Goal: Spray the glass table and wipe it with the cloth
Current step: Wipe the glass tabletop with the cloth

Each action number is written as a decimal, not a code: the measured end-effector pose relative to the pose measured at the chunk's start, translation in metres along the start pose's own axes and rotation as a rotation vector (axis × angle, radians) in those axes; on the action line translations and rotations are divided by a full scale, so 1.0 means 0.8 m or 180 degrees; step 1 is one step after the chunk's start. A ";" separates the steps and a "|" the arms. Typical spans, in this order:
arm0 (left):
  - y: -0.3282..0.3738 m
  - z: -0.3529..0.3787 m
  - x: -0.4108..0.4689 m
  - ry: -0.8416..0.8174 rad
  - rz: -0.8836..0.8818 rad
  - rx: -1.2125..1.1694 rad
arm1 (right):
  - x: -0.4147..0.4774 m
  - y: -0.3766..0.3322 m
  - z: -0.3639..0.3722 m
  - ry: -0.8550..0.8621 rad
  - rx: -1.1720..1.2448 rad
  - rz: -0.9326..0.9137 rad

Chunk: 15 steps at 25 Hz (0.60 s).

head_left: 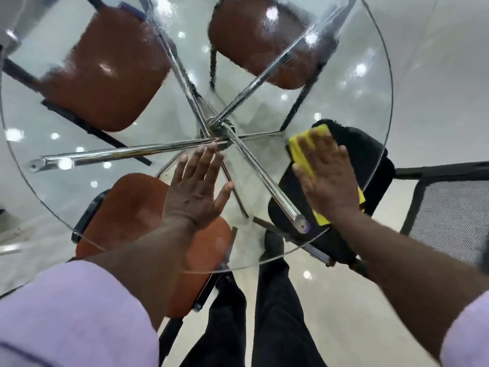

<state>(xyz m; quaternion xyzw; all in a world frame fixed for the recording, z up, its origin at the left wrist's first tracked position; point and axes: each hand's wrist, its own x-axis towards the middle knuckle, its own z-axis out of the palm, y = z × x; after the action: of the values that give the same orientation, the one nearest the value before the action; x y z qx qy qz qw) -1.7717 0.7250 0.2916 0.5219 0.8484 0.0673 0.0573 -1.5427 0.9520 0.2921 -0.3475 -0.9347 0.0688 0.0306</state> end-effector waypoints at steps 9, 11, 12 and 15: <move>0.000 -0.002 0.004 -0.0075 -0.0016 0.0173 | 0.163 -0.019 0.005 -0.0126 -0.0019 -0.1552; -0.001 -0.004 0.003 -0.0131 0.0010 0.0155 | 0.184 -0.041 0.009 0.0091 0.0262 0.0168; -0.001 -0.004 0.002 -0.0148 0.0030 0.0178 | 0.183 -0.057 0.010 0.0100 0.0209 0.0296; -0.001 -0.004 0.004 -0.0178 0.0014 0.0173 | 0.176 -0.056 0.003 -0.0186 0.0102 -0.1597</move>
<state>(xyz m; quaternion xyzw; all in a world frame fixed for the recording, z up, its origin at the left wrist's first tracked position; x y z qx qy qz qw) -1.7746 0.7274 0.2944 0.5268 0.8468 0.0298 0.0667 -1.6786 1.0102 0.2978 -0.1019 -0.9909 0.0839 0.0253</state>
